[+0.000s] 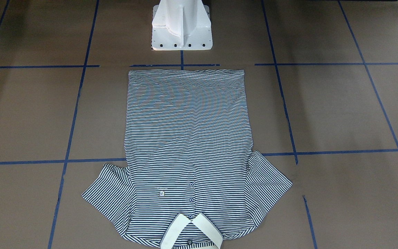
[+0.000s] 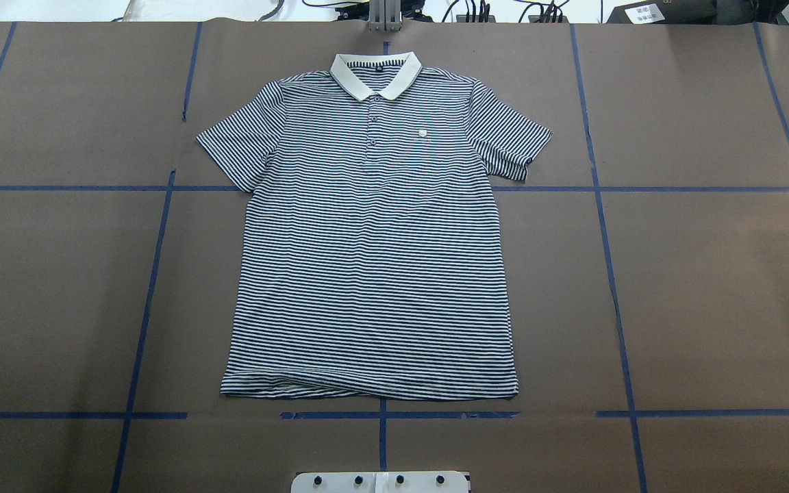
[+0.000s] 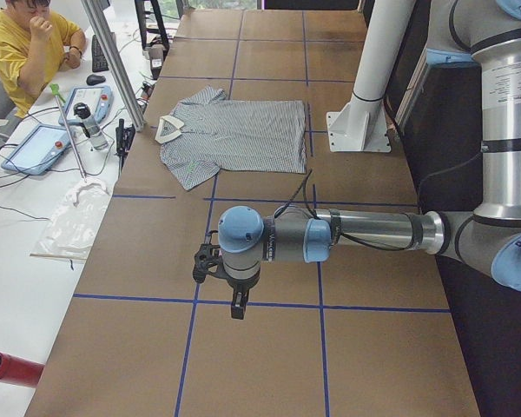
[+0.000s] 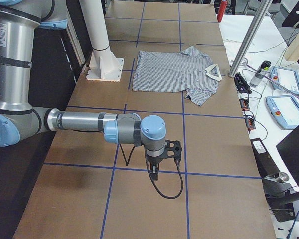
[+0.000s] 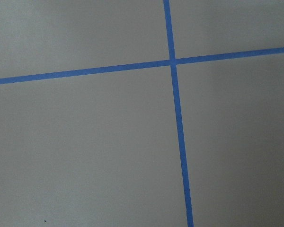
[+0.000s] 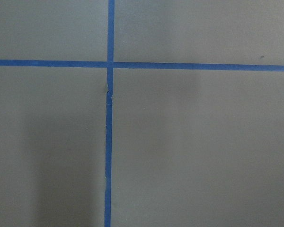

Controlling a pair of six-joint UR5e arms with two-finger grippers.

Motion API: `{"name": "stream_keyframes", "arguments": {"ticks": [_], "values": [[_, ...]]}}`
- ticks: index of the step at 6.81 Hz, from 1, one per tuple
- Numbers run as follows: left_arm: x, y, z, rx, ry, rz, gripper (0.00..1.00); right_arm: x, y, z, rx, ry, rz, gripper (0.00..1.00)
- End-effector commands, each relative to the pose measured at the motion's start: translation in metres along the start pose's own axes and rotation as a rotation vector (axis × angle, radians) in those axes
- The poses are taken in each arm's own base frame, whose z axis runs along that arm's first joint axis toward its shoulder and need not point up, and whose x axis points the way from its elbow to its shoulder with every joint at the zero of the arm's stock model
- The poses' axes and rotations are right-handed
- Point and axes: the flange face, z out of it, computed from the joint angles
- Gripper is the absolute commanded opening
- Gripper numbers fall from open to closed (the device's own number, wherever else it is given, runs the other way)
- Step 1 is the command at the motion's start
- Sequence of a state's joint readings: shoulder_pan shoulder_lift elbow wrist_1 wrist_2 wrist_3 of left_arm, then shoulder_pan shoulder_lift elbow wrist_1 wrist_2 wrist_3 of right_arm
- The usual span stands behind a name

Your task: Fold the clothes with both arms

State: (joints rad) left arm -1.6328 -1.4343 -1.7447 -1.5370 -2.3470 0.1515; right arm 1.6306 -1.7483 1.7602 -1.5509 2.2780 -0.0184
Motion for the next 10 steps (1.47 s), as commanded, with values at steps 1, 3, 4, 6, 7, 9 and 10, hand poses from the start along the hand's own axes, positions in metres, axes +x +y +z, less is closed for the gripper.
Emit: {"name": "stream_keyframes", "arguments": {"ticks": [1, 3, 4, 6, 7, 9, 10], "values": [[0.008, -0.003, 0.008, -0.019, 0.001, 0.019, 1.0, 0.003, 0.006, 0.003, -0.008, 0.0, 0.007, 1.0], [0.016, -0.005, 0.007, -0.015, 0.013, 0.03, 1.0, 0.002, 0.007, 0.002, -0.006, 0.0, 0.005, 1.0], [0.011, -0.003, 0.013, -0.027, 0.016, 0.023, 1.0, -0.005, 0.008, 0.01, -0.025, -0.007, -0.012, 1.0], [0.012, -0.008, 0.011, 0.011, 0.003, 0.07, 1.0, -0.032, -0.001, -0.002, 0.015, -0.081, -0.066, 1.0], [0.021, -0.017, 0.002, 0.102, -0.003, 0.152, 1.0, -0.04, -0.007, -0.009, 0.062, -0.104, -0.105, 1.0], [0.057, -0.057, -0.038, 0.348, -0.037, 0.397, 1.0, -0.048, -0.017, -0.017, 0.183, -0.1, -0.219, 1.0], [0.075, -0.081, -0.058, 0.476, -0.049, 0.522, 1.0, -0.041, -0.017, -0.009, 0.193, -0.098, -0.224, 1.0]]}}
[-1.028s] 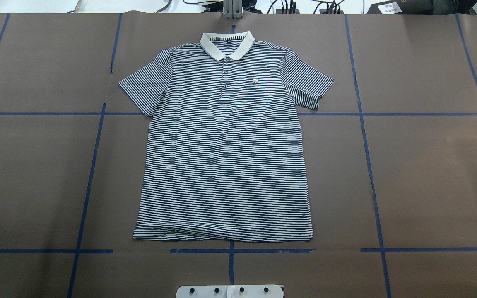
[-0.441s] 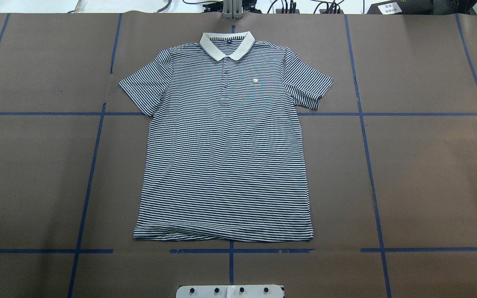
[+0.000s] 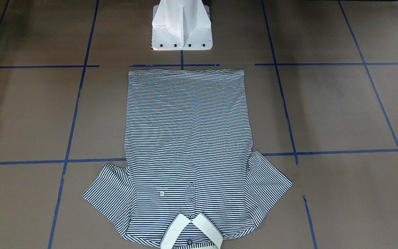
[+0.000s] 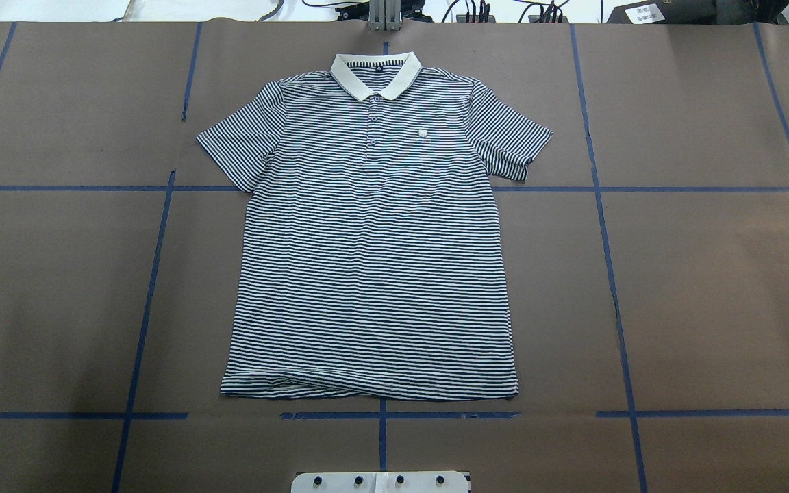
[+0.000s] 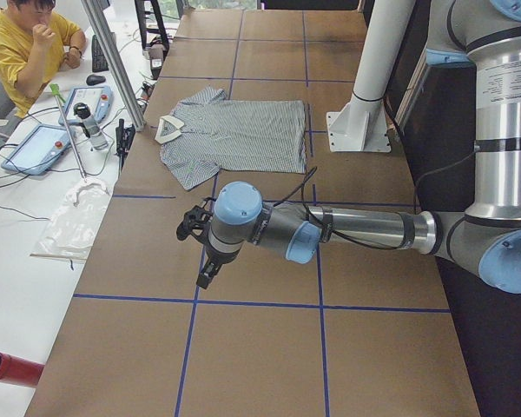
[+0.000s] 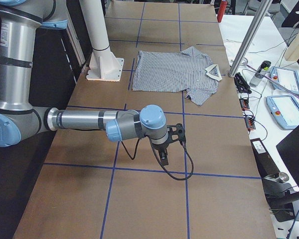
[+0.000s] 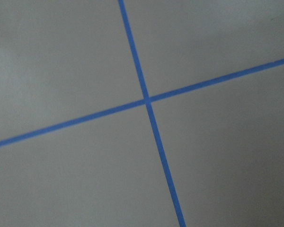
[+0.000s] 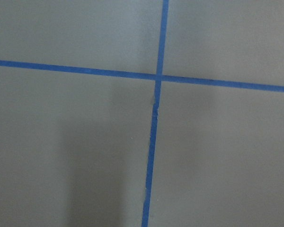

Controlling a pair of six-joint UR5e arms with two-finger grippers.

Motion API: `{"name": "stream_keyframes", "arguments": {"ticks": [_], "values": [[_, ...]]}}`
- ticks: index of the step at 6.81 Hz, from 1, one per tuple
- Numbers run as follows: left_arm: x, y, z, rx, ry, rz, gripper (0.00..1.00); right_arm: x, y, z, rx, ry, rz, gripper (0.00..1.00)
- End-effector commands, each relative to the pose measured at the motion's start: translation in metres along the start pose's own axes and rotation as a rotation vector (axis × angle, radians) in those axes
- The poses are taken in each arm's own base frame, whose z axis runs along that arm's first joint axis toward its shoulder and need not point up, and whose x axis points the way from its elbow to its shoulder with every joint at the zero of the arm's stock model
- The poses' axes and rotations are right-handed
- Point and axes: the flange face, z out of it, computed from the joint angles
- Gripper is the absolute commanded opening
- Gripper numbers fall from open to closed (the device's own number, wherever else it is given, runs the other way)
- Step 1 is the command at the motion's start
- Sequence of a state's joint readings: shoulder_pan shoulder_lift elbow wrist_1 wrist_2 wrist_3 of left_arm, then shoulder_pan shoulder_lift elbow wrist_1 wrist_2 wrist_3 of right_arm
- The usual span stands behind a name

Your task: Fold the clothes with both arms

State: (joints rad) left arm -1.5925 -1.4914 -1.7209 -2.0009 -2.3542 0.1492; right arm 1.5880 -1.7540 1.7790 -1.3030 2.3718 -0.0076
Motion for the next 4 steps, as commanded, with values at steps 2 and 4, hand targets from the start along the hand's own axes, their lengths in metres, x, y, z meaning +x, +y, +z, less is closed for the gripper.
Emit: {"name": "stream_keyframes", "arguments": {"ticks": [2, 4], "values": [[0.029, -0.061, -0.018, 0.222, 0.049, 0.243, 1.0, 0.014, -0.008, 0.014, 0.066, -0.013, -0.057, 1.0], [0.041, -0.069, -0.01, 0.216, 0.077, 0.242, 1.0, -0.023, -0.055, 0.012, 0.09, -0.043, 0.098, 1.0]]}}
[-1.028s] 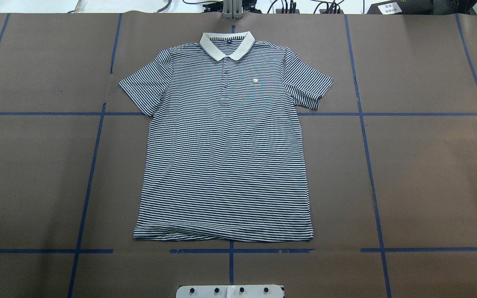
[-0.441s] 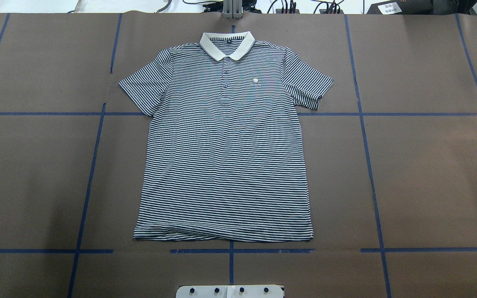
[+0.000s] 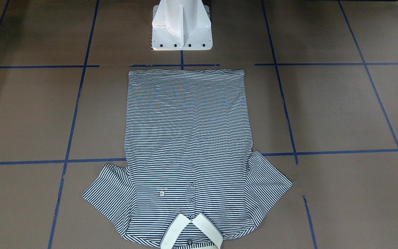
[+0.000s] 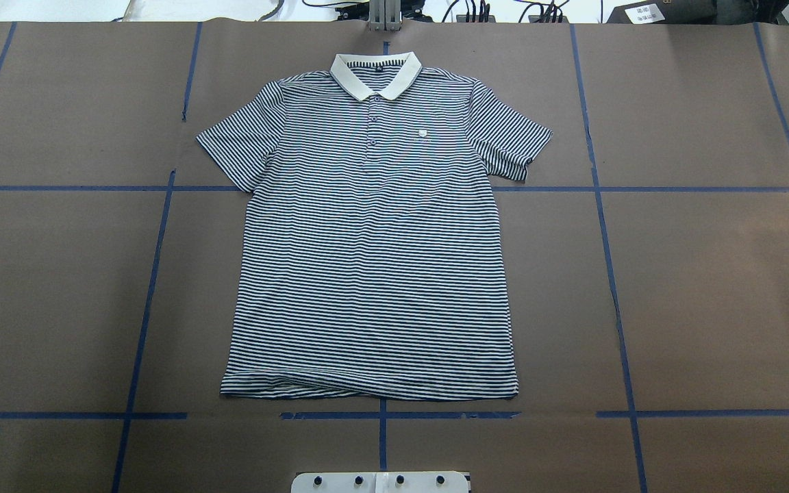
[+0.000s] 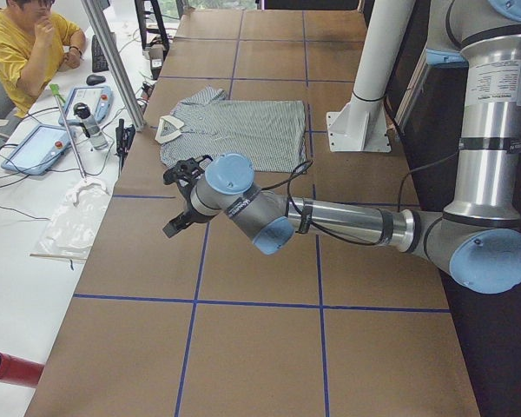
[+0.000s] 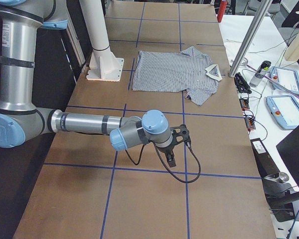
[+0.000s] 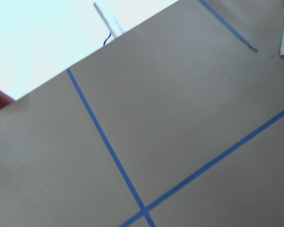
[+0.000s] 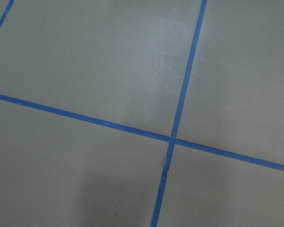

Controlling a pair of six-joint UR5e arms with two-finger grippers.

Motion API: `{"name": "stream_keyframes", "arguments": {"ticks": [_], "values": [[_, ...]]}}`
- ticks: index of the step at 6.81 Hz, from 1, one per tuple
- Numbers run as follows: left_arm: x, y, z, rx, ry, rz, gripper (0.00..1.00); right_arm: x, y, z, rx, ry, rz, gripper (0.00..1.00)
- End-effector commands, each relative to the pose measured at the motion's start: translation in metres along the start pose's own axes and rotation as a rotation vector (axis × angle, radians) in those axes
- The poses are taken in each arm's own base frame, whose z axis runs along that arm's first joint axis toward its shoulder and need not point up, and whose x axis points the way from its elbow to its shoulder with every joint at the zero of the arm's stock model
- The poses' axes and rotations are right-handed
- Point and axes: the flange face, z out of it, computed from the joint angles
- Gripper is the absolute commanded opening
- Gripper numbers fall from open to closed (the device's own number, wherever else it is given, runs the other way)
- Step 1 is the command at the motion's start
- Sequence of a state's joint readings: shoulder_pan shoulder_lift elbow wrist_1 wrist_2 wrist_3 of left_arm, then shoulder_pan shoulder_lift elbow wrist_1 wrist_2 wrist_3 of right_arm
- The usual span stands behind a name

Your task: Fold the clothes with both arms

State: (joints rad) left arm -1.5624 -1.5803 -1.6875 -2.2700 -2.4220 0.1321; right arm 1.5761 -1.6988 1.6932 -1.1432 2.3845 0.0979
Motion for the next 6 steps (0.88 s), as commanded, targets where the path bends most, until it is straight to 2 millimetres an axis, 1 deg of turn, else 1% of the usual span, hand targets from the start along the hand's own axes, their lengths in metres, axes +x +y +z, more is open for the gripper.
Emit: {"name": "stream_keyframes", "arguments": {"ticks": [1, 2, 3, 4, 5, 6], "values": [[0.01, -0.008, 0.011, 0.0, 0.03, 0.011, 1.0, -0.077, -0.067, 0.029, -0.013, -0.054, 0.217, 1.0], [0.015, -0.017, 0.016, 0.003, 0.04, 0.027, 1.0, -0.125, -0.099, 0.049, -0.016, -0.054, 0.276, 0.97], [0.016, -0.018, 0.017, 0.003, 0.043, 0.029, 1.0, -0.175, -0.121, 0.072, -0.005, -0.028, 0.327, 0.85], [0.016, -0.019, 0.018, 0.002, 0.044, 0.028, 1.0, -0.255, -0.148, 0.105, 0.011, -0.024, 0.368, 0.78], [0.016, -0.019, 0.018, 0.003, 0.042, 0.029, 1.0, -0.313, -0.176, 0.146, 0.038, 0.01, 0.391, 0.77], [0.016, -0.02, 0.018, 0.004, 0.042, 0.031, 1.0, -0.351, -0.195, 0.176, 0.04, 0.026, 0.444, 0.73]]}}
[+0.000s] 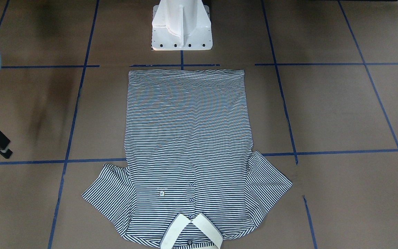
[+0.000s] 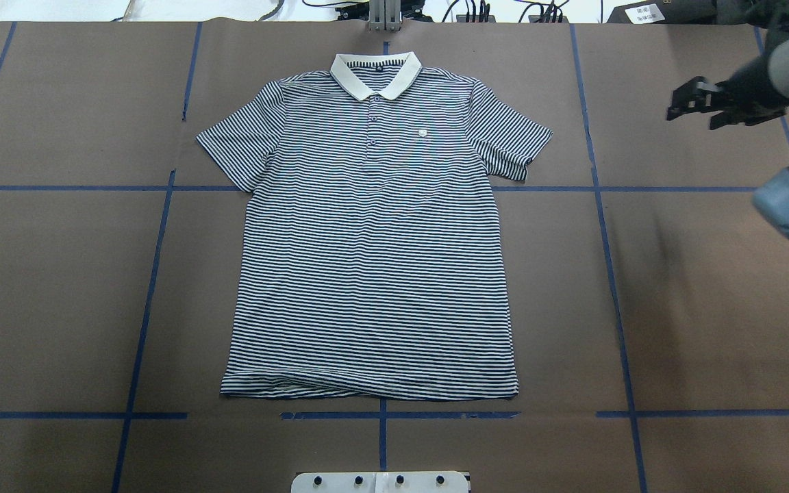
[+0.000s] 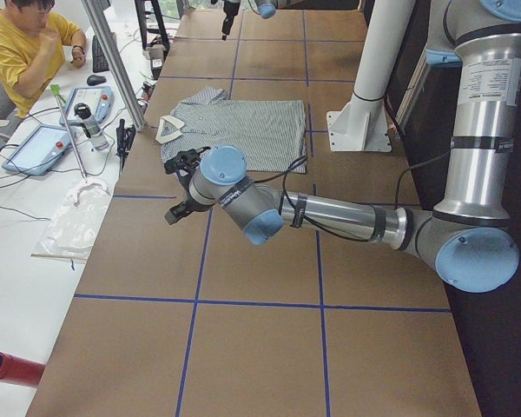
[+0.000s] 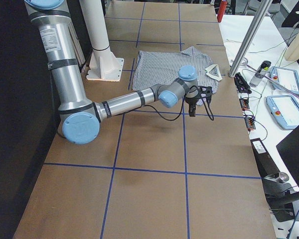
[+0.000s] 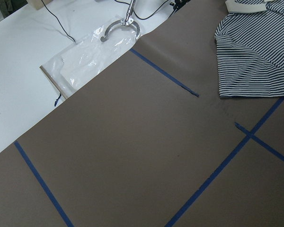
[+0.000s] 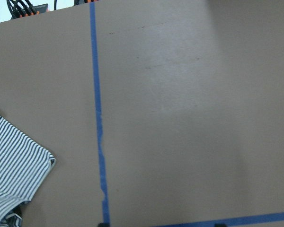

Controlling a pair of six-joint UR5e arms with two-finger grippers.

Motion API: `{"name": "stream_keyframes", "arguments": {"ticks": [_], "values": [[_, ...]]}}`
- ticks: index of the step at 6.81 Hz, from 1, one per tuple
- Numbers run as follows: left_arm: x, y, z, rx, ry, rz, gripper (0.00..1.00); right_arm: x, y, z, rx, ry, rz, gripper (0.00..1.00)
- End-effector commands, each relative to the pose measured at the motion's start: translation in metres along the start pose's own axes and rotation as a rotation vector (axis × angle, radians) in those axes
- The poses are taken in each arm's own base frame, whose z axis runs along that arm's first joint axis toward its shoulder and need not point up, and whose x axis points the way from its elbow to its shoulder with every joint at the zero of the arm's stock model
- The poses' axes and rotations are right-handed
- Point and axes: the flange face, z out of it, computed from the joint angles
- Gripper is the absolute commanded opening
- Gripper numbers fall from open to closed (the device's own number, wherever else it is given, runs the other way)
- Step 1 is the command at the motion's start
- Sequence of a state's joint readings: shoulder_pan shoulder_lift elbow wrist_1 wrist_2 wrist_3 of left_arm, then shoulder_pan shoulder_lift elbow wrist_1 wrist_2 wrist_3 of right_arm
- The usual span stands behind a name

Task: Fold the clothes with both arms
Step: 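Move the right gripper toward the shirt shoulder nearest it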

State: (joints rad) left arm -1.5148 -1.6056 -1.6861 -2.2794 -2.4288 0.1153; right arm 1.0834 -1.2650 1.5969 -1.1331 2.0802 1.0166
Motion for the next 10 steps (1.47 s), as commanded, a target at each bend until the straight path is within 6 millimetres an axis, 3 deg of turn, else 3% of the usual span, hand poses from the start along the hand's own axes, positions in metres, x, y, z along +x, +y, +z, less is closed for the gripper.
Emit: {"name": "stream_keyframes", "arguments": {"ticks": [1, 2, 4, 5, 8, 10], "values": [[0.001, -0.002, 0.0, 0.003, 0.0, 0.004, 1.0, -0.089, 0.002, 0.054, 0.039, 0.022, 0.047, 0.72], [0.0, -0.001, 0.0, 0.002, 0.0, 0.003, 1.0, -0.096, 0.001, 0.073, 0.036, 0.022, 0.045, 0.71], [0.0, -0.001, 0.0, 0.002, 0.0, 0.004, 1.0, -0.133, -0.006, 0.114, 0.084, 0.071, 0.085, 0.66], [0.0, 0.0, 0.0, 0.001, 0.0, 0.005, 1.0, -0.141, -0.002, 0.119, 0.079, 0.073, 0.095, 0.65], [0.001, 0.002, 0.001, -0.003, 0.0, 0.002, 1.0, -0.174, -0.018, 0.127, 0.098, 0.083, 0.095, 0.61], [0.001, 0.003, 0.001, -0.004, 0.002, 0.001, 1.0, -0.177, -0.02, 0.13, 0.095, 0.09, 0.097, 0.6]]}}
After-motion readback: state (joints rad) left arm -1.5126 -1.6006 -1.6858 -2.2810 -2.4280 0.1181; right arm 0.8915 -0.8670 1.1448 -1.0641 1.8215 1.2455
